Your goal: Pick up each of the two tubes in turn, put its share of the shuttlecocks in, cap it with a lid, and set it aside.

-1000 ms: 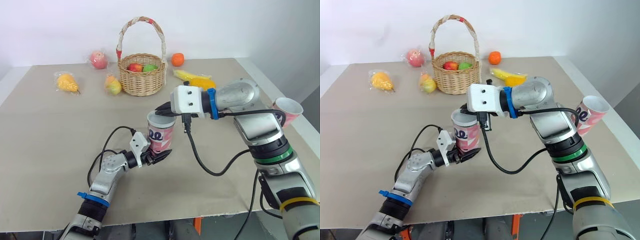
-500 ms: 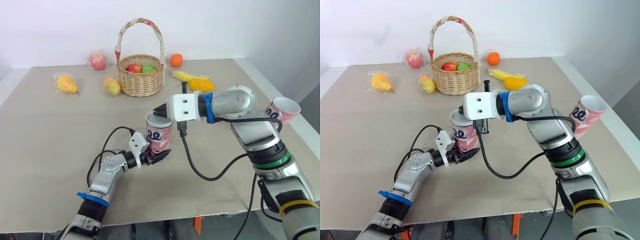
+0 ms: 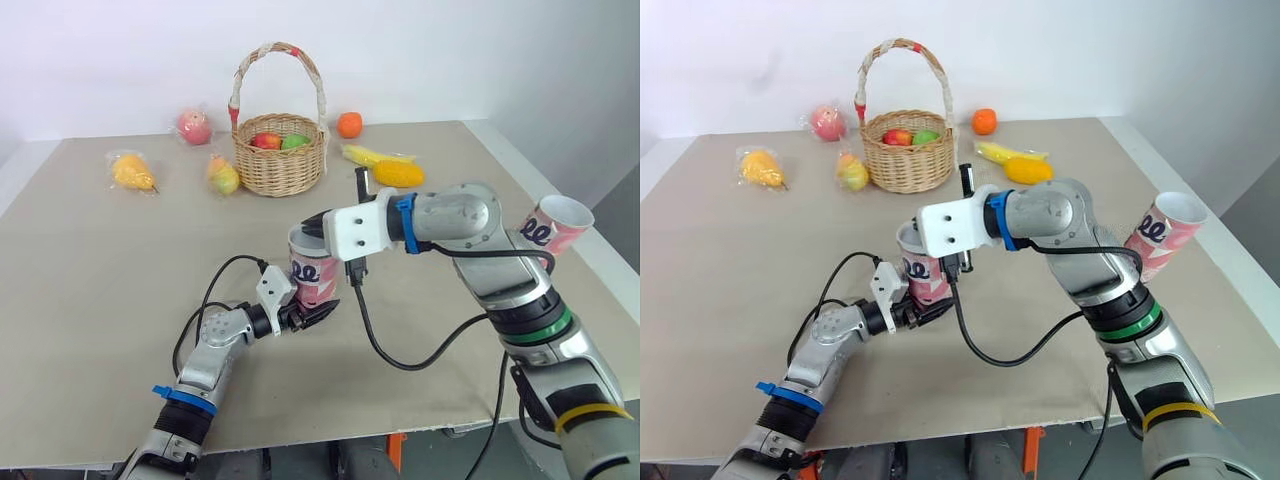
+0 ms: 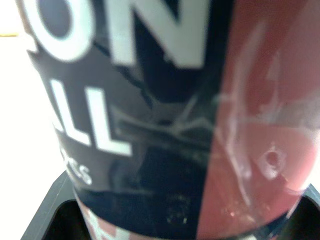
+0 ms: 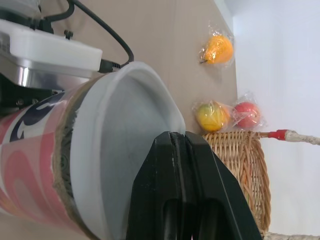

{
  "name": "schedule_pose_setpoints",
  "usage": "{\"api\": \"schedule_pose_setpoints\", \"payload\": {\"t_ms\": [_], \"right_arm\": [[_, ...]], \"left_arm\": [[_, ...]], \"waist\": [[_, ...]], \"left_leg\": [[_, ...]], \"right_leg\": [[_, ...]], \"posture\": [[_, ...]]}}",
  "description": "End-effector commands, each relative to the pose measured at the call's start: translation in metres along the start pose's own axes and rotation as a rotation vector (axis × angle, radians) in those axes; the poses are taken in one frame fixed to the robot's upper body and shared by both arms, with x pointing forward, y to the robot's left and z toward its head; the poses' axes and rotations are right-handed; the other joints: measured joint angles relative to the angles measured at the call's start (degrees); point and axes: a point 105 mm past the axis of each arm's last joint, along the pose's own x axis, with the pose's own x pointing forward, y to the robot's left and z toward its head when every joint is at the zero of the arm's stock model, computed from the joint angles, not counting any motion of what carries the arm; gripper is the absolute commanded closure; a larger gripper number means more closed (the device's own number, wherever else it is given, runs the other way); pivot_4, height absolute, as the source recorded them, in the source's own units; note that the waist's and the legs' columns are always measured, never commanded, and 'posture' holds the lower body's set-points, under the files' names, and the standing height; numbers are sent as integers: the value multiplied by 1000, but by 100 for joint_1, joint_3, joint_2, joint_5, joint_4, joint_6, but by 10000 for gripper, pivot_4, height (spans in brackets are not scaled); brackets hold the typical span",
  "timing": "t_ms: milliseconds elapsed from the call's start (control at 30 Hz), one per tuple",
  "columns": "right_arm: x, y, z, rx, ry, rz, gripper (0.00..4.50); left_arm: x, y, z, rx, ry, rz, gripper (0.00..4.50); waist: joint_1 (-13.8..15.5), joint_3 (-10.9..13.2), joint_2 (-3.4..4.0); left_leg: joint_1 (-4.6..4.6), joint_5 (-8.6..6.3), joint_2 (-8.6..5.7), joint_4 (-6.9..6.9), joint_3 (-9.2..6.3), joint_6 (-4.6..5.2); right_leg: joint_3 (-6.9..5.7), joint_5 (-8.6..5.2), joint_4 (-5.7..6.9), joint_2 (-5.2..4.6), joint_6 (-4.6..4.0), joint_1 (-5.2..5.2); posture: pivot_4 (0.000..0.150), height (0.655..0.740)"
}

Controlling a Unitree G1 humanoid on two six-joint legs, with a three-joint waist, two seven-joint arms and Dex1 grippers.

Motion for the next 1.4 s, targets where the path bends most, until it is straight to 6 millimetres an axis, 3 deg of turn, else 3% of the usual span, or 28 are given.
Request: {"api": "schedule_pose_setpoints", "payload": {"t_ms": [33, 367, 400, 633, 700, 1067, 1400], "right_arm": [[11, 18, 1, 73, -28, 89, 44537], [2, -1, 2, 151, -54, 59, 44537], [2, -1, 3, 157, -57, 65, 37720], [-1, -10, 4, 165, -63, 64, 5675], [-2, -15, 4, 156, -61, 56, 350], [-9, -35, 6, 139, -70, 24, 350], [-10, -35, -9, 60, 27, 65, 350]], "left_arm": [[3, -9, -9, -14, 31, -30, 12665], [3, -9, -9, -14, 31, -32, 12665], [3, -9, -9, -15, 31, -32, 12665], [4, -9, -9, -14, 32, -36, 12665], [4, -9, -9, -13, 32, -38, 12665], [4, -10, -9, -9, 32, -41, 12665], [5, -10, -9, -10, 31, -43, 12665]], "waist": [[0, 0, 0], [-1, 0, 0], [-1, 0, 0], [20, 0, 0], [29, 0, 0], [30, 2, 0], [36, 2, 0]], "left_leg": [[0, 0, 0, 0, 0, 0], [-1, 0, 0, -4, -1, 0], [-2, 0, 0, -4, -1, 0], [-7, 0, -5, -24, -5, 0], [-8, -1, -7, -27, -5, -1], [-11, -2, -7, -27, -6, -2], [-14, -2, -8, -26, -6, -2]], "right_leg": [[0, 0, 0, 1, 0, 0], [1, -2, 0, -3, -2, -2], [1, -2, 0, -2, -2, -2], [1, -20, -5, -14, 7, -4], [1, -21, -5, -17, 11, -4], [0, -23, -6, -17, 10, -6], [0, -23, -8, -20, 11, -8]], "posture": [[1500, 7400], [1500, 7400], [1500, 7400], [1500, 7400], [1500, 7400], [1500, 7400], [1500, 7400]]}}
